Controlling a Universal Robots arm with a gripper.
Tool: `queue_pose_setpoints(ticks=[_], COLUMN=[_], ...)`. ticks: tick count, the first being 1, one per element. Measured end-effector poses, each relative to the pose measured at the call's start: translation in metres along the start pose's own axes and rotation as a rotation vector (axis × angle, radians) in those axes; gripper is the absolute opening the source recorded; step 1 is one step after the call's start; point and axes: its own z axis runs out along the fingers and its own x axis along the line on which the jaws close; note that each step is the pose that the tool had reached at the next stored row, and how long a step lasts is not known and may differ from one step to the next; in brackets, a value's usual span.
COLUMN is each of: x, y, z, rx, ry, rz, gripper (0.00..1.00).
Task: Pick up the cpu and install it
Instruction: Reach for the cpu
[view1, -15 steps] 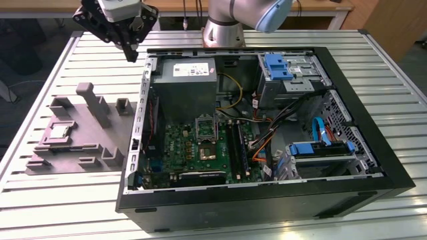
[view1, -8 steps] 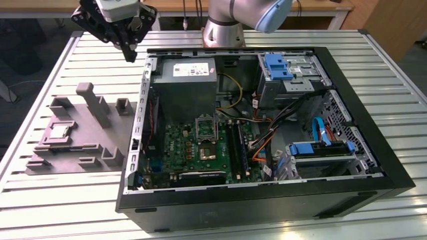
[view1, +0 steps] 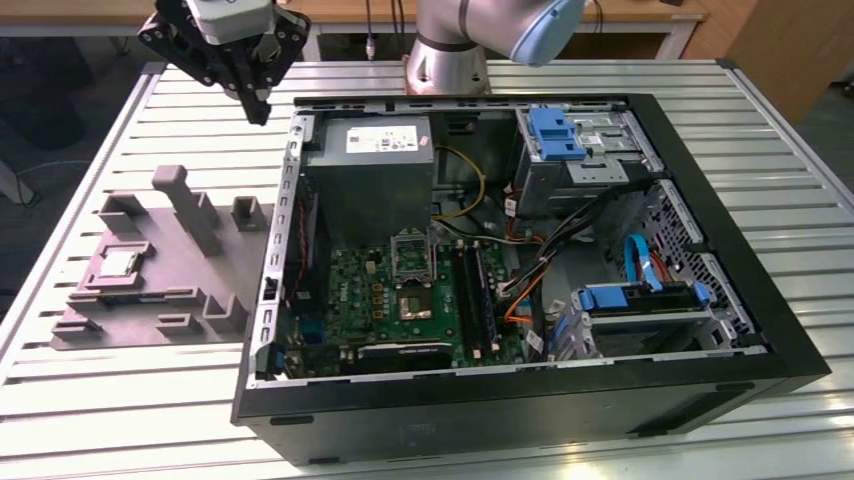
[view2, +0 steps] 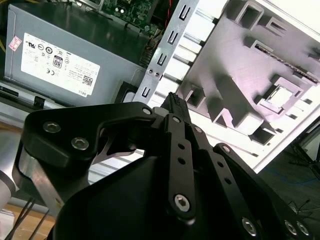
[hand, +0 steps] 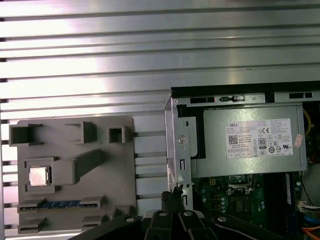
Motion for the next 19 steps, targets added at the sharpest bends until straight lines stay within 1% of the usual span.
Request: queue_pose_setpoints(ticks=[19], x=[0.0062], y=[-0.0005], z=[0.0], rx=[-0.0001], ry=[0.0], rz=[0.0], gripper=[0.11])
